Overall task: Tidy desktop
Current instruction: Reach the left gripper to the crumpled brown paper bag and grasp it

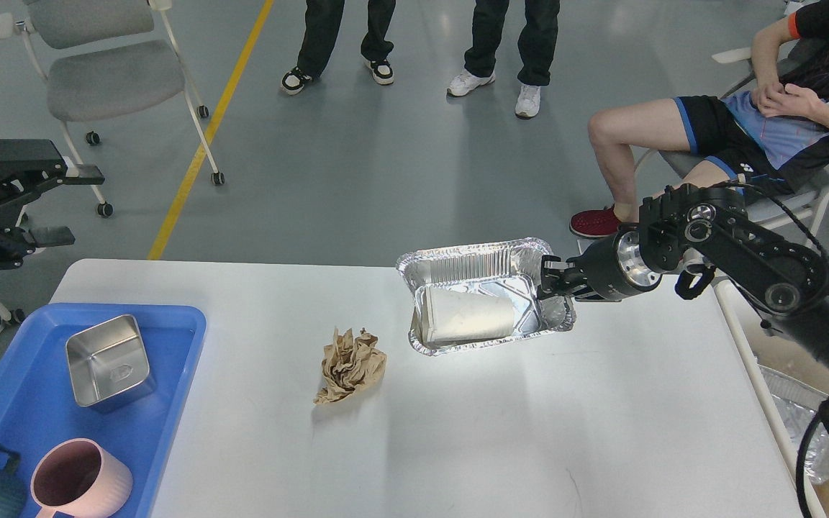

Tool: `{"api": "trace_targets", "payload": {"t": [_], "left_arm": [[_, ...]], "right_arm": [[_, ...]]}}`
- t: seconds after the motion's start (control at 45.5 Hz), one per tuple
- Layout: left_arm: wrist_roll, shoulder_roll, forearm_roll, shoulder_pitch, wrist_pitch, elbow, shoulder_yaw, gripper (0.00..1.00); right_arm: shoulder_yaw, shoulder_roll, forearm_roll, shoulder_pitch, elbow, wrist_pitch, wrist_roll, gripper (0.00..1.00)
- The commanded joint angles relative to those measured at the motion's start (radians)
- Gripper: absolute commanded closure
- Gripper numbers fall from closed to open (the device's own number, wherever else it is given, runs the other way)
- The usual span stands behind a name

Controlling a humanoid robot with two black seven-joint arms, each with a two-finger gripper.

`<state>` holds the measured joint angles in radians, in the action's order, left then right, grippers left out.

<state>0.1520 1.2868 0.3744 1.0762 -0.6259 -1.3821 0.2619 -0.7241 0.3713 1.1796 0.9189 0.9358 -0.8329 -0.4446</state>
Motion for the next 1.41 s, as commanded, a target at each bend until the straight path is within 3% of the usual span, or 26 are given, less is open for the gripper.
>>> {"api": "trace_targets", "payload": {"t": [0.0,0.396,0.77,1.298,1.386], "left_arm": [[0.0,-0.073,0.092,-0.03,0.06,0.001,-0.001,0.03],[0.017,-0.463,0.311,-0.139,0.196,0.058,-0.084,0.03],[0.003,-0.802,0.363,-0.194,0.225,0.389,-0.112,0.03],[-0.002,-1.121,0.371,-0.223,0.244,0.684,-0.115,0.04],[-0.005,-1.139,0.405,-0.228,0.274,0.693,-0.115,0.09]], "right_arm": [[0.0,0.0,0.0,0.0,0.001,0.0,0.0,1.0],[0.0,0.012,-0.002,-0.006,0.005,0.0,0.001,1.0],[-0.008,0.018,-0.002,-0.011,0.005,0.0,0.0,1.0],[-0.011,0.034,-0.002,-0.02,0.02,0.002,0.001,1.0],[-0.017,0.034,-0.002,-0.021,0.02,0.002,0.001,1.0]]}}
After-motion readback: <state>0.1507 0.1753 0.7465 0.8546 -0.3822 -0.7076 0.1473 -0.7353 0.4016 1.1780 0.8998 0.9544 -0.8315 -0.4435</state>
